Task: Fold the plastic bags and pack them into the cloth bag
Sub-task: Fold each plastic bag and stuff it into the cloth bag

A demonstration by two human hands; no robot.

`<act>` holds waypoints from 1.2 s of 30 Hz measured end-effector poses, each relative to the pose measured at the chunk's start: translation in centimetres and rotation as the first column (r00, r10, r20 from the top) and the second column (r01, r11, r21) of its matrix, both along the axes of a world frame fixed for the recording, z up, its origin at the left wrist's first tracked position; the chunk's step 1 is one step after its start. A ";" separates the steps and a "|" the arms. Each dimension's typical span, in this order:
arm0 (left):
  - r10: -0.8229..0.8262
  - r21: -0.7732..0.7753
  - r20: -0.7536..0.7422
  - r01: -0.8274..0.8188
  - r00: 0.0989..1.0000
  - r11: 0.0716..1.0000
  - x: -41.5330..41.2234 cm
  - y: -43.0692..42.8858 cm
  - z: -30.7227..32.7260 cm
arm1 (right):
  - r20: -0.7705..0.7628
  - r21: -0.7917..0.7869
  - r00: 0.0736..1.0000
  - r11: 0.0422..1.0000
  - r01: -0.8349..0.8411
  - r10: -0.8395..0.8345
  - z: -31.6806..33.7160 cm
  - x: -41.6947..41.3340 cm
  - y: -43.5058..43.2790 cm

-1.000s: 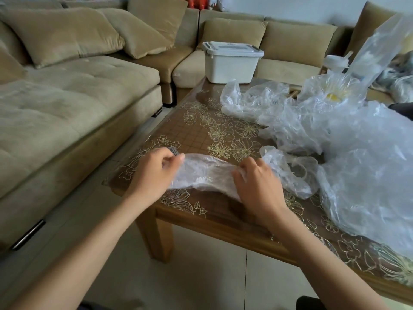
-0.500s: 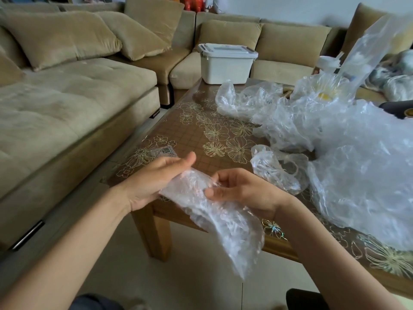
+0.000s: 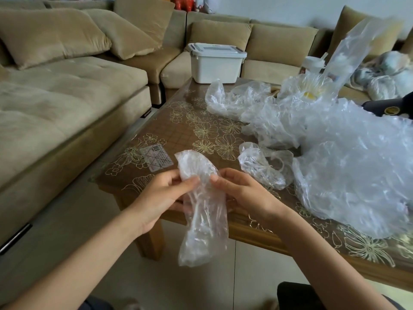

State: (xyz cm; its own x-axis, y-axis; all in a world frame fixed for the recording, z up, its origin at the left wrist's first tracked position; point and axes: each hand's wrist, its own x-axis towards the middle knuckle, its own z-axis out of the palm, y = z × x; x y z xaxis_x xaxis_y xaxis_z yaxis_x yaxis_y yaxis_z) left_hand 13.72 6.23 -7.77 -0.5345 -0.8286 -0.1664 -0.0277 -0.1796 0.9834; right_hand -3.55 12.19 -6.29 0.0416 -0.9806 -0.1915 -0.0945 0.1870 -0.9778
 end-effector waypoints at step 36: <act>-0.185 0.206 0.076 0.166 0.980 0.964 0.5 0.4 -0.2 | 0.039 -0.137 0.999 0.991 0.006 -0.001 0.2 -1.2 0.0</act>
